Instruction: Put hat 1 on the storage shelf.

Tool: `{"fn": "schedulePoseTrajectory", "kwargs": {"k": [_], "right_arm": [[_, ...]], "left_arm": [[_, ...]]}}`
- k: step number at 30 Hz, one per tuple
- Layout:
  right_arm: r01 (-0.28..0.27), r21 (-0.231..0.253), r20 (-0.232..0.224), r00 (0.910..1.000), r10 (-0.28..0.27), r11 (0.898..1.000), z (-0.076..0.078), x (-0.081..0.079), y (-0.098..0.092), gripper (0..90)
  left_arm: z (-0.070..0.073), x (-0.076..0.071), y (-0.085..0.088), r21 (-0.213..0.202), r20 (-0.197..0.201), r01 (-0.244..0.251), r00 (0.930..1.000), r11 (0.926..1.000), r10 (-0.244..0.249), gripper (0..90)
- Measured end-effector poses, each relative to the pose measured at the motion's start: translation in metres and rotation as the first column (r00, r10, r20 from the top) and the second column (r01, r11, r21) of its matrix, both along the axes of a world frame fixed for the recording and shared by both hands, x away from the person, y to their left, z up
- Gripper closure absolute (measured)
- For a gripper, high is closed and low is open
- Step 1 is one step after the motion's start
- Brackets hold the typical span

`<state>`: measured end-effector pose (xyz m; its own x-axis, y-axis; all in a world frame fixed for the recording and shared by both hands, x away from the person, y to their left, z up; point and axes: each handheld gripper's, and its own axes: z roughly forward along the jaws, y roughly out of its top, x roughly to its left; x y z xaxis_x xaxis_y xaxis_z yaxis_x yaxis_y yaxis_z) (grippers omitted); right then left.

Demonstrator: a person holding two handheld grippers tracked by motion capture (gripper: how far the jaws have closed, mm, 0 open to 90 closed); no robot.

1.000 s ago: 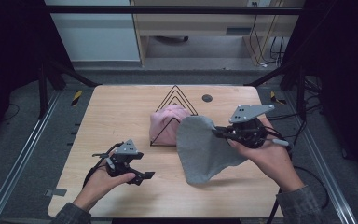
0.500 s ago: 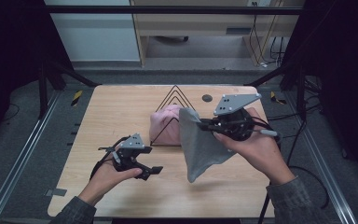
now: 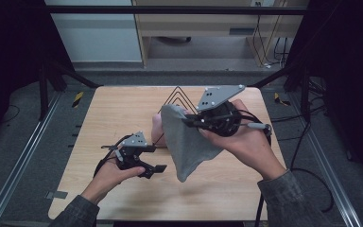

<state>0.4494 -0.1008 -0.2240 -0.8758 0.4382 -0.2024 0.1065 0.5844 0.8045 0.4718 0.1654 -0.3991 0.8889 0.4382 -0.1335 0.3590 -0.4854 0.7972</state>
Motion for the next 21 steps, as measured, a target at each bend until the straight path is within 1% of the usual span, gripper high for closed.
{"fn": "schedulePoseTrajectory", "kwargs": {"k": [2, 6, 8, 9, 10, 11, 13, 14, 15, 16, 17, 18, 19, 20, 21], "right_arm": [[-0.007, -0.001, 0.002, 1.0, 0.007, 1.0, 0.002, 0.0, 0.004, 86.1], [-0.014, -0.005, 0.005, 0.9999, 0.014, 1.0, 0.004, 0.0, 0.007, 86.1], [-0.019, -0.009, 0.008, 0.9998, 0.019, 1.0, 0.006, 0.0, 0.01, 86.1], [-0.019, -0.009, 0.008, 0.9998, 0.019, 1.0, 0.006, 0.0, 0.01, 86.1], [-0.02, -0.01, 0.007, 0.9998, 0.02, 1.0, 0.006, 0.0, 0.012, 86.1], [-0.02, -0.011, 0.007, 0.9998, 0.02, 1.0, 0.006, 0.0, 0.013, 86.1], [-0.024, -0.013, 0.007, 0.9997, 0.024, 1.0, 0.006, 0.001, 0.013, 86.1], [-0.021, -0.014, 0.006, 0.9998, 0.021, 1.0, 0.005, 0.001, 0.014, 86.1], [-0.02, -0.016, 0.008, 0.9998, 0.02, 1.0, 0.004, 0.002, 0.014, 86.1], [-0.019, -0.014, 0.006, 0.9998, 0.019, 1.0, 0.003, 0.002, 0.014, 86.1], [-0.019, -0.014, 0.006, 0.9998, 0.019, 1.0, 0.003, 0.002, 0.014, 86.1], [-0.02, -0.015, 0.005, 0.9998, 0.02, 1.0, 0.003, 0.002, 0.013, 86.1], [-0.013, -0.008, 0.003, 0.9999, 0.013, 1.0, 0.001, 0.003, 0.011, 86.0], [-0.013, -0.008, 0.003, 0.9999, 0.013, 1.0, 0.001, 0.003, 0.011, 86.0], [-0.013, -0.009, 0.001, 0.9999, 0.013, 1.0, 0.0, 0.003, 0.009, 86.0]], "left_arm": [[0.0, 0.002, 0.0, -0.008, -0.001, 0.002, 1.0, 1.0, -0.002, 14.6], [0.0, 0.005, -0.001, -0.01, -0.003, 0.012, 0.9999, 0.9999, -0.012, 14.3], [-0.001, 0.01, -0.002, -0.018, -0.012, 0.03, 0.9995, 0.9994, -0.031, 14.3], [-0.001, 0.01, -0.002, -0.018, -0.012, 0.03, 0.9995, 0.9994, -0.031, 14.3], [-0.002, 0.014, -0.004, -0.017, -0.02, 0.053, 0.9984, 0.9984, -0.053, 14.2], [-0.003, 0.016, -0.006, -0.012, -0.021, 0.063, 0.9978, 0.9979, -0.063, 14.1], [-0.004, 0.019, -0.008, -0.015, -0.017, 0.067, 0.9976, 0.9976, -0.067, 14.4], [-0.004, 0.021, -0.01, -0.026, -0.02, 0.073, 0.9971, 0.997, -0.073, 14.4], [-0.005, 0.024, -0.014, -0.057, -0.033, 0.076, 0.9964, 0.9955, -0.078, 16.8], [-0.005, 0.025, -0.015, -0.067, -0.026, 0.074, 0.9968, 0.995, -0.076, 22.6], [-0.005, 0.025, -0.015, -0.067, -0.026, 0.074, 0.9968, 0.995, -0.076, 32.0], [-0.006, 0.027, -0.017, -0.085, -0.031, 0.076, 0.9964, 0.9935, -0.079, 32.0], [-0.005, 0.028, -0.019, -0.087, -0.017, 0.055, 0.9983, 0.9946, -0.057, 46.3], [-0.005, 0.028, -0.019, -0.087, -0.017, 0.055, 0.9983, 0.9946, -0.057, 57.9], [-0.005, 0.028, -0.021, -0.095, -0.015, 0.05, 0.9986, 0.9942, -0.052, 57.9]]}}
